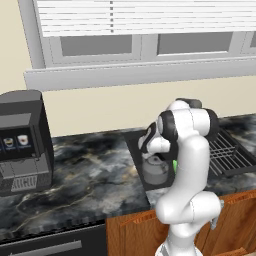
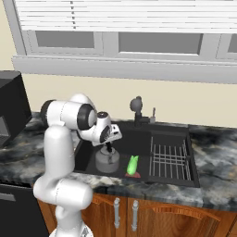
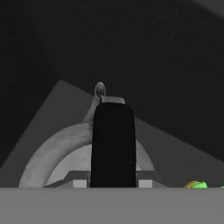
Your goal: Pick the jar and kettle and place them in the sink. Then turn on the water.
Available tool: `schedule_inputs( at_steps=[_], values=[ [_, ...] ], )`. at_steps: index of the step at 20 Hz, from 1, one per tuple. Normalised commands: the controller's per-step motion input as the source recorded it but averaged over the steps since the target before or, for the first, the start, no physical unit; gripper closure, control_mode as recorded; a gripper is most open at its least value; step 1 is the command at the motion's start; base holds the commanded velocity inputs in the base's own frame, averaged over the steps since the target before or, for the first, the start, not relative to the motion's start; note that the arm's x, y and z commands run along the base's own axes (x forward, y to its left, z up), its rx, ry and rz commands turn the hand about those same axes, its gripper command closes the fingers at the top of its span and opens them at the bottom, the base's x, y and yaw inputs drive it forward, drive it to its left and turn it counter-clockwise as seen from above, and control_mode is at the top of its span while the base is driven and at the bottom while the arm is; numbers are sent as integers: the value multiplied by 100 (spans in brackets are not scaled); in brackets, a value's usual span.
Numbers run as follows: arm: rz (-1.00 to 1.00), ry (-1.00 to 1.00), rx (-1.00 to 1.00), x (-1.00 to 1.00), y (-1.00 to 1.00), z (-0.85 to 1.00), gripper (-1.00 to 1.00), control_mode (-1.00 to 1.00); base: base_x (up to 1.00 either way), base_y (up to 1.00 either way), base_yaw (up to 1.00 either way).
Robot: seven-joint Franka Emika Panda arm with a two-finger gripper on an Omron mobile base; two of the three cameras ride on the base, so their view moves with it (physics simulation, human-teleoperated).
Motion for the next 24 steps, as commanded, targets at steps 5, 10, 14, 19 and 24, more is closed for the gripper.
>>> schedule_inputs(
  at_steps=[5,10,14,19,24],
  values=[
    [0,0,0,0,25,0,100,-100,0,0,0],
    [0,-1,0,0,18,0,100,-100,0,0,0],
    [0,0,0,0,7,0,100,-100,0,0,0],
    [0,0,0,0,0,0,100,-100,0,0,0],
    [0,0,0,0,0,0,-100,-100,0,0,0]
  ],
)
